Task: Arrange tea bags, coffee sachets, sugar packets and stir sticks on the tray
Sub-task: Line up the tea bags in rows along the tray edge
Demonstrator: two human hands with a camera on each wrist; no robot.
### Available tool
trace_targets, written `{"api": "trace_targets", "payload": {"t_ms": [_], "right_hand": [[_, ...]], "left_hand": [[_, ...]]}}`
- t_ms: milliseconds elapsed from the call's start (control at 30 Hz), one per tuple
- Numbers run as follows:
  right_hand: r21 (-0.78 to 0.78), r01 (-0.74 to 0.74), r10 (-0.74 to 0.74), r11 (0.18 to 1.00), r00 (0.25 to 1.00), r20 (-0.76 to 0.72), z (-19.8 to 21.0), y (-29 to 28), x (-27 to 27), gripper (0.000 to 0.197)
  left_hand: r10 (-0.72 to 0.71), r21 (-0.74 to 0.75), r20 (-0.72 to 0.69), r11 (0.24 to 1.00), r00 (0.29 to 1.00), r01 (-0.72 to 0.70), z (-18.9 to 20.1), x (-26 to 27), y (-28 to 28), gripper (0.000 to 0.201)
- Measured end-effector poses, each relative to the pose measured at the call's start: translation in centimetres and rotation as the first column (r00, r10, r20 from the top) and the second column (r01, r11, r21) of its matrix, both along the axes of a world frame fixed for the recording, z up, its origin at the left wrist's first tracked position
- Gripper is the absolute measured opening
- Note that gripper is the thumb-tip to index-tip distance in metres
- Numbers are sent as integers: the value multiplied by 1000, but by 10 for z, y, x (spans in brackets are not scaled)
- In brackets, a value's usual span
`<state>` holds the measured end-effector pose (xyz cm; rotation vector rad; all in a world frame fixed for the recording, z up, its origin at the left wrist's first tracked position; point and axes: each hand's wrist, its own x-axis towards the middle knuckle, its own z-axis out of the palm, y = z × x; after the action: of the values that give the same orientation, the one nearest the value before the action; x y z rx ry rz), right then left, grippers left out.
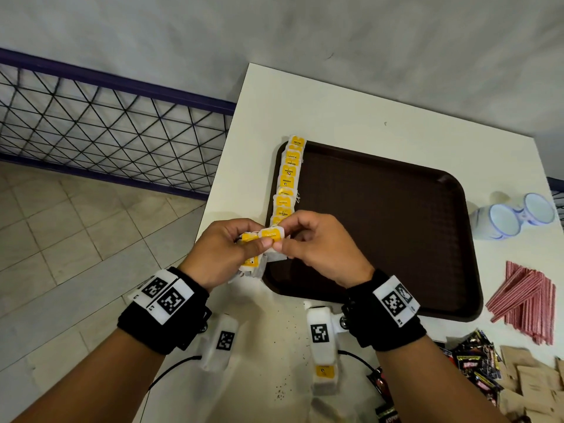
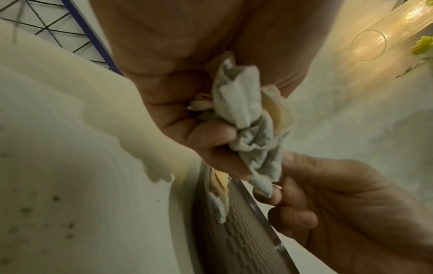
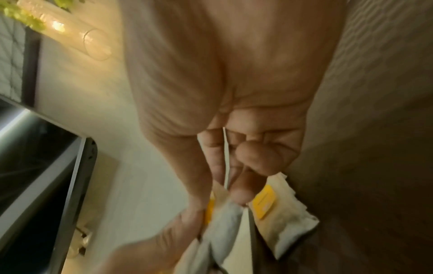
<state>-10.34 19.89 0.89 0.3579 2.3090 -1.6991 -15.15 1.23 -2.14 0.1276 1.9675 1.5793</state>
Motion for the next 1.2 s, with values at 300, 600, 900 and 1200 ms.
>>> {"api": "trace_targets", "payload": {"t_ms": [300, 600, 900, 1200], "right_hand": [[-42, 99, -94, 994, 989, 110, -7, 11, 5, 15], [-39, 120, -106, 992, 959, 264, -24, -5, 4, 11], [173, 167, -208, 971, 943, 259, -31, -13, 3, 16], [243, 161, -215, 957, 953, 215, -25, -11, 8, 21]], "left_hand": [[130, 10, 100, 991, 986, -132, 1, 4, -9, 10], [216, 75, 391, 962, 895, -264, -6, 12, -17, 29], [204, 51, 454, 966, 867, -254, 1, 12, -15, 26], [201, 64, 485, 963, 851, -264, 5, 12, -14, 34]]}}
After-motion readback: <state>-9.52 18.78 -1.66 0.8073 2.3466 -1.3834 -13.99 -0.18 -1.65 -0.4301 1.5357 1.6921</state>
